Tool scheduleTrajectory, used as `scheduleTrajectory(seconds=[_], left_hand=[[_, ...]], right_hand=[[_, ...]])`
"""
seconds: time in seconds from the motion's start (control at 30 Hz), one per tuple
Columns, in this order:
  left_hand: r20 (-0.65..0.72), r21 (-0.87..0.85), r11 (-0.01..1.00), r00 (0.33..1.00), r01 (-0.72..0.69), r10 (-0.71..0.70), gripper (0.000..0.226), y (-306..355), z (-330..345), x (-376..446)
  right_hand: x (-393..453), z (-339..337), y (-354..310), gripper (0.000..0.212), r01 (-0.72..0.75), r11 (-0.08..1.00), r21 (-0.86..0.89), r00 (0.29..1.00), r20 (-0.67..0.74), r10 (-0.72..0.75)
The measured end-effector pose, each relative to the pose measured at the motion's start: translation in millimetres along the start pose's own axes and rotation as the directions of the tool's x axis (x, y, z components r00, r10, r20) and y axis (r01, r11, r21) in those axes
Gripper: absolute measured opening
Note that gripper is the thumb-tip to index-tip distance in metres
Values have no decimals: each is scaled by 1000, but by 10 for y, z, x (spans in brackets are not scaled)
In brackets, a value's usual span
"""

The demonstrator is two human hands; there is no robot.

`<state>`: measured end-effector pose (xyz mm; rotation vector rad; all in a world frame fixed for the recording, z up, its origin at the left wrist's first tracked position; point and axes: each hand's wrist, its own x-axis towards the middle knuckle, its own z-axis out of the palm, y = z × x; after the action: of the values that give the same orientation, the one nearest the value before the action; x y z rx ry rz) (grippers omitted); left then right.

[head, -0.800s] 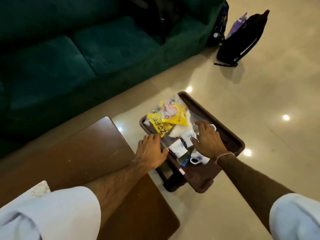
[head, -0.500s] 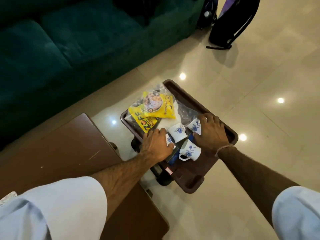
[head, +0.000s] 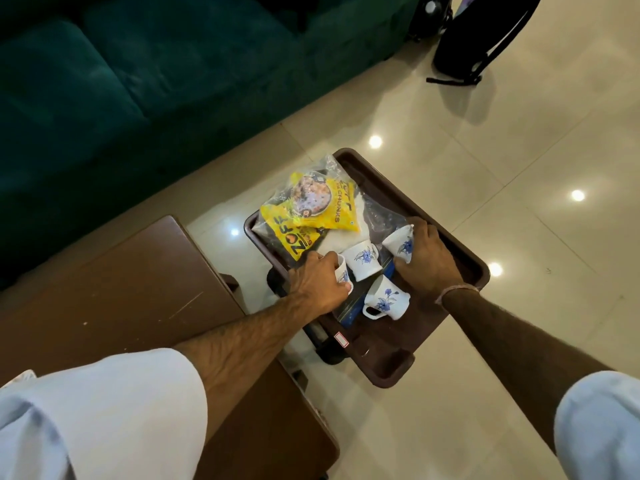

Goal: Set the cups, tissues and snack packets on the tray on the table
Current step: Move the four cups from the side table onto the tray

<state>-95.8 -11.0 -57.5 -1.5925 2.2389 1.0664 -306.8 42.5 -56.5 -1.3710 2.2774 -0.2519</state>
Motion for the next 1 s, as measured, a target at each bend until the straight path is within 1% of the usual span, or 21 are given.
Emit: scheduleTrajectory(seconds=[0.07, 0.13, 0.27, 0.33, 0.4, 0.53, 0.6, 0.67, 0.77, 0.9, 1.0], left_hand=[[-50, -63, 998, 999, -19, 16, 46, -37, -44, -49], [-127, -129, 990, 991, -59, 43, 40, -88, -130, -128], [-274, -264, 947, 956, -182, 108, 54, -241, -405, -303], [-321, -314, 925, 941, -216, 111, 64, -370, -586, -410], [-366, -323, 917, 925, -233, 106, 71, -527, -762, -506], [-447, -369, 903, 894, -221, 36, 85, -954, -1116, -810], [-490, -393, 897, 872, -204, -17, 86, -1180, -1257, -993], [-538, -393, 899, 841, -192, -56, 81, -1451, -1407, -1223], [-596, -340, 924, 800, -175, -68, 72, -1871, -1643, -1573], [-617, -360, 925, 775, -123, -138, 70, -2483, -1872, -2099], [-634, -386, 916, 752, -108, -179, 70, -2977, -1941, -2518]], right_hand=[[-18, -52, -57, 83, 19, 998, 64, 1000, -25, -17], [-37, -112, -168, 81, 71, 991, 111, 996, -59, -65], [-50, -227, -595, 69, 177, 968, 178, 981, -115, -158], [-63, -264, -903, 68, 216, 955, 203, 972, -136, -191], [-81, -288, -1226, 70, 252, 946, 205, 964, -138, -227], [-179, -272, -1940, 74, 369, 912, 179, 926, -154, -345], [-246, -246, -2296, 72, 420, 893, 158, 904, -156, -398], [-357, -183, -2684, 69, 465, 869, 172, 884, -151, -443], [-540, -63, -3255, 66, 533, 824, 195, 846, -142, -513], [-848, 168, -3996, 66, 628, 752, 201, 777, -96, -623], [-1125, 412, -4524, 66, 677, 703, 218, 724, -31, -689]])
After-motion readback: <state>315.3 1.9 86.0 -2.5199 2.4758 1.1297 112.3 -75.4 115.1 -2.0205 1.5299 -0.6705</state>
